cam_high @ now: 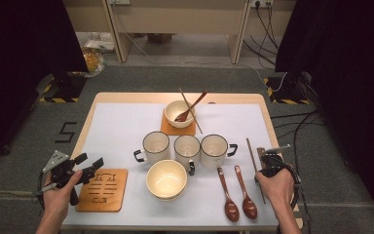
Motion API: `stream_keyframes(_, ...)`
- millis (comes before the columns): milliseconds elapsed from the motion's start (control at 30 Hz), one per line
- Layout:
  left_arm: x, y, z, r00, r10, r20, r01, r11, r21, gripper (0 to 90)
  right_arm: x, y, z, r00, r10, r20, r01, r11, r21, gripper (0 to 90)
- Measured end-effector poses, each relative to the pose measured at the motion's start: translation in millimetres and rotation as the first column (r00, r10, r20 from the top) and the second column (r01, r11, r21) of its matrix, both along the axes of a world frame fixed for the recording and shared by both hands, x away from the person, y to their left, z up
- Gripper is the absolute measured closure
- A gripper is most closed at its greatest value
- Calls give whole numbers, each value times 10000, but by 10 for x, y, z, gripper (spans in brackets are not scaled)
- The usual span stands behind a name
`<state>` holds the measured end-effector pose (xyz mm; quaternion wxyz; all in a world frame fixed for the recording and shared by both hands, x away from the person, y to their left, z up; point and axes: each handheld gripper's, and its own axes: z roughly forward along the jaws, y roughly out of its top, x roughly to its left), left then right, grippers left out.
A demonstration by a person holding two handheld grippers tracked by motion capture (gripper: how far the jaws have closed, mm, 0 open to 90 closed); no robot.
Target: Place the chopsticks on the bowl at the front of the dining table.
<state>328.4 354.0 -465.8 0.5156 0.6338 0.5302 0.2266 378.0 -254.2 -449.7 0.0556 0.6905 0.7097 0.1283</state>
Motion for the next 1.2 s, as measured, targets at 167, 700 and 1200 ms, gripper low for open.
stream_keyframes(167, 1, -2, 1, 10000, -17, 18, 17, 10000, -1, 196, -4, 11, 20, 9999, 54, -151, -54, 10000, -53, 767)
stream_keyframes(700, -3, 9, 8, 10000, 20, 30, -20, 10000, -15, 196, 39, 30, 19, 9968, 226, -767, -251, 9992, -314, 792)
stream_keyframes(1200, -6, 10, 13, 10000, 25, 50, -25, 10000, -26, 196, 97, 64, 2, 9921, 253, -1226, -323, 9979, -559, 823)
